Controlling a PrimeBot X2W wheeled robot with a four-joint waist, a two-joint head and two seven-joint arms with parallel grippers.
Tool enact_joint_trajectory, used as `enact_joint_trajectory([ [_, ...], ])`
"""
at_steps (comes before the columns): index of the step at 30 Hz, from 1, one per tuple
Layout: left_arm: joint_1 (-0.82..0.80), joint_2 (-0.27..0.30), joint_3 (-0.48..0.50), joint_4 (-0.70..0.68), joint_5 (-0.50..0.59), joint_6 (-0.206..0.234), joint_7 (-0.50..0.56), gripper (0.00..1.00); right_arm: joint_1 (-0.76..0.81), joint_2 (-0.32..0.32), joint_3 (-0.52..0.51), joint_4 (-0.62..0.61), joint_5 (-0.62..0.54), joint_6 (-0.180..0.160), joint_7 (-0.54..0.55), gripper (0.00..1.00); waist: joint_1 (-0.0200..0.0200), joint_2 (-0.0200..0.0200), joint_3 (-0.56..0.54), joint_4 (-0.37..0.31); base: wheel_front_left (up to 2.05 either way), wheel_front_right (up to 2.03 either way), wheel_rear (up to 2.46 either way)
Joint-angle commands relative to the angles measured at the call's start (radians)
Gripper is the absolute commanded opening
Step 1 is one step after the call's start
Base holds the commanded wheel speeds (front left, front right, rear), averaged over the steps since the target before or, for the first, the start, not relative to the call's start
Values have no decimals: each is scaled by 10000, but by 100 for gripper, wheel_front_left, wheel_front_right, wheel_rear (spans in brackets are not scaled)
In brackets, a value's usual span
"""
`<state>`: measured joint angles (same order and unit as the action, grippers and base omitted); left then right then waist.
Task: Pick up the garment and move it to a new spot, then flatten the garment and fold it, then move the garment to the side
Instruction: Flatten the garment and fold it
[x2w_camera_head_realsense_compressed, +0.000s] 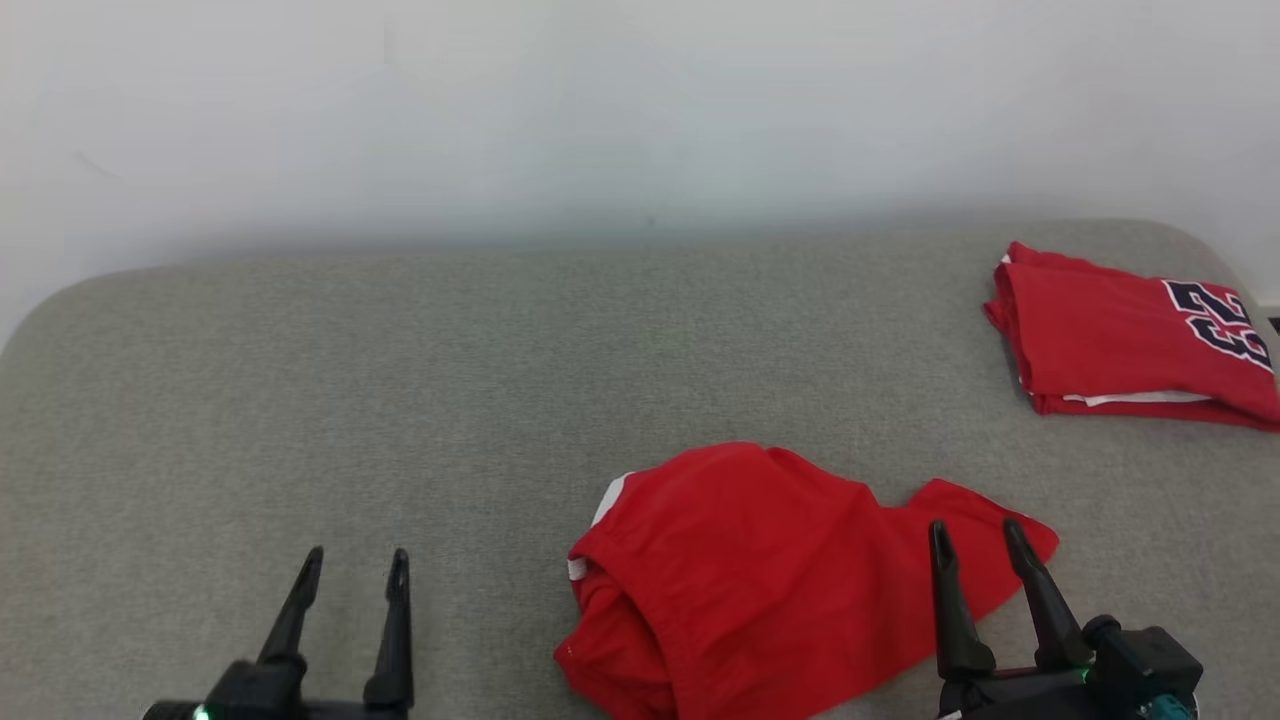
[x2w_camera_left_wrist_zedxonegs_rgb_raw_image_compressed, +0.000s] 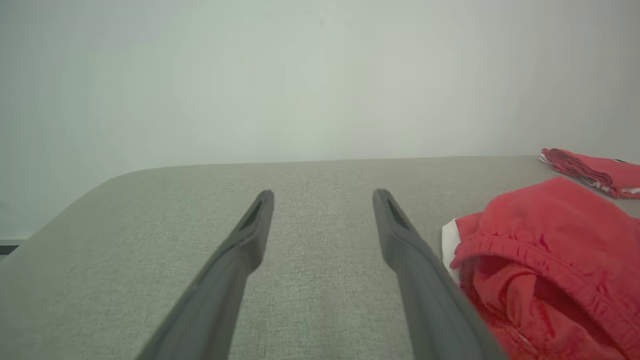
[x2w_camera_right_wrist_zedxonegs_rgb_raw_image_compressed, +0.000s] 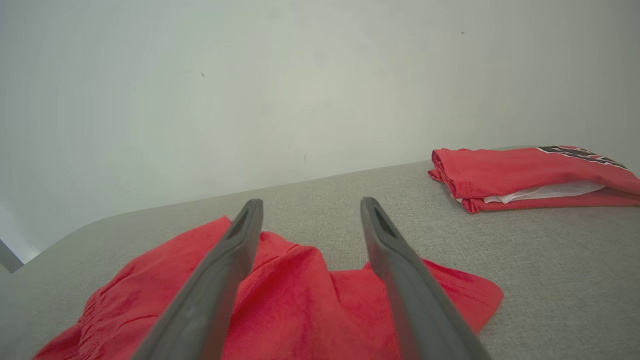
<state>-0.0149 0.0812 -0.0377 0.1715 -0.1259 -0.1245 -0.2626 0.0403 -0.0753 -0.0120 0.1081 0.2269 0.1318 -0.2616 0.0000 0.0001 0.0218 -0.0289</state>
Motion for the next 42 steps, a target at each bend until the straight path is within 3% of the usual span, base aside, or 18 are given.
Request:
enact_joint_trajectory([
  [1, -296, 73, -192, 225, -83, -69, -29, 100, -124, -10, 35, 10, -65, -28, -42, 100, 0, -1, 266, -308, 0, 0, 0],
  [13, -1975, 1001, -2761, 2584, -909, -49, -29, 100, -541, 60, -12, 11, -78, -28, -42, 100, 0, -1, 1089, -1291, 0, 0, 0],
  [23, -2980, 1396, -3986, 3783, -1431, -49, -27, 100, -714, 58, 66, 34, -118, -28, -43, 100, 0, -1, 1295, -1705, 0, 0, 0],
  [24, -3093, 1439, -4118, 3942, -1470, -49, -29, 64, -730, 48, 67, 44, -122, -28, -43, 100, 0, -1, 1310, -1728, 0, 0, 0],
  [25, -3093, 1439, -4118, 3942, -1470, -49, -29, 64, -730, 48, 67, 44, -122, -28, -43, 100, 0, -1, 1310, -1728, 0, 0, 0],
  [26, -3250, 1504, -4252, 4062, -1457, -50, -29, 16, -747, 42, 73, 43, -130, -28, -43, 100, 0, -1, 1330, -1758, 0, 0, 0],
  [27, -3406, 1525, -4328, 4168, -1519, -50, -29, 0, -763, 42, 63, 28, -140, -28, -43, 100, 0, -1, 1344, -1774, 0, 0, 0],
  [42, -5555, 2133, -3615, 3433, -829, -50, -29, 0, -853, 135, -39, -23, -213, -28, -43, 100, 0, -1, 1310, -1920, 0, 0, 0],
])
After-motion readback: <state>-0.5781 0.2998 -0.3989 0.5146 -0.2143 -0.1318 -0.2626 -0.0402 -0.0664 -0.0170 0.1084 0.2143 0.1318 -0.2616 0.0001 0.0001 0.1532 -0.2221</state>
